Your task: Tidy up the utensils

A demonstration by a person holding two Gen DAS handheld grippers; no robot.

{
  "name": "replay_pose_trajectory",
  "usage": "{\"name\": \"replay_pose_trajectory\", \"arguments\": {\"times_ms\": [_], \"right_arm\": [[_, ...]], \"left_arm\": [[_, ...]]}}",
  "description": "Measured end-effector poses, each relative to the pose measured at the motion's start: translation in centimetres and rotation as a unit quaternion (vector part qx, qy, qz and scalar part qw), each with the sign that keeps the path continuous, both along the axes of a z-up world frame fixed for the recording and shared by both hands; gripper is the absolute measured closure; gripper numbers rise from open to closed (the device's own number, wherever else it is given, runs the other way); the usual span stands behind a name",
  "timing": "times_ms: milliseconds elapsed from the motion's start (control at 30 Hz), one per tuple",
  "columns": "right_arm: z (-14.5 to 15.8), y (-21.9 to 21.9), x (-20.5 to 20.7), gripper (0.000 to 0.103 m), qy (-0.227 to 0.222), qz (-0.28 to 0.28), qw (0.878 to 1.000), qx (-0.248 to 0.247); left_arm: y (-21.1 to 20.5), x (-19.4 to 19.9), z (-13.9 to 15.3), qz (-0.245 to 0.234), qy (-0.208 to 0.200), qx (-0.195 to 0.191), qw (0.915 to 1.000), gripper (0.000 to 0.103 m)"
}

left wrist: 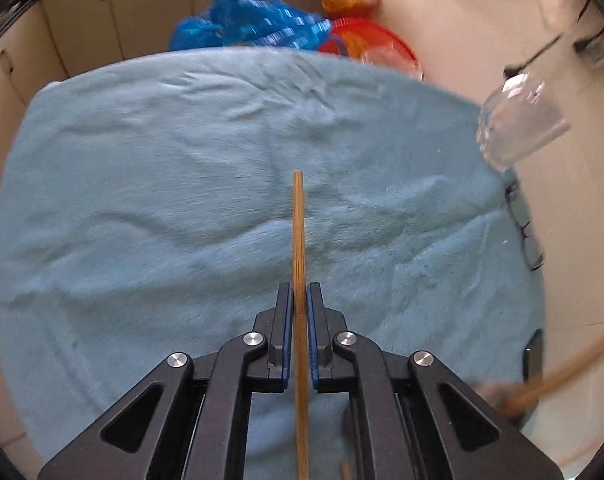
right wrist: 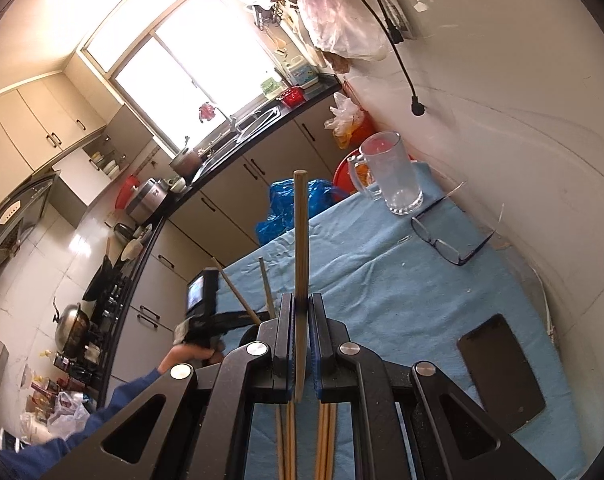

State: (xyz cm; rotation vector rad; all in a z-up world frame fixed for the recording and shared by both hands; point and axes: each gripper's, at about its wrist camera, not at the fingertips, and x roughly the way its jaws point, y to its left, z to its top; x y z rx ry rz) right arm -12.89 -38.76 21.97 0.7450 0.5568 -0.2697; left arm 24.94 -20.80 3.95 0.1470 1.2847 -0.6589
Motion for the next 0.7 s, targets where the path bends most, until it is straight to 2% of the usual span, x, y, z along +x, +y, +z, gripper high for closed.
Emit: {"name": "replay_pose_trajectory", "arguments": {"times_ms": [133,333,700], "right_arm": [[-0.1,0.4,0.9,0.096,-0.007,0.008,1.000,0.002],[-0.1,1.4,1.9,0.096,-0.020,0.021,1.000,-0.004],[0.9,1.3,3.7,0.096,-0.049,0.043,0.998,-0.008]], "left_arm": [[4.0,-2.3,3.7,0.023,-0.040,-0.038,0.9982,0.097],[8.2,-7.3,10.1,0.041,-0.105,-0.088,0.9897,0.097],[11.1,-13.2,21.9,0.051,-0.177,-0.152,0.9711,0.097]]}}
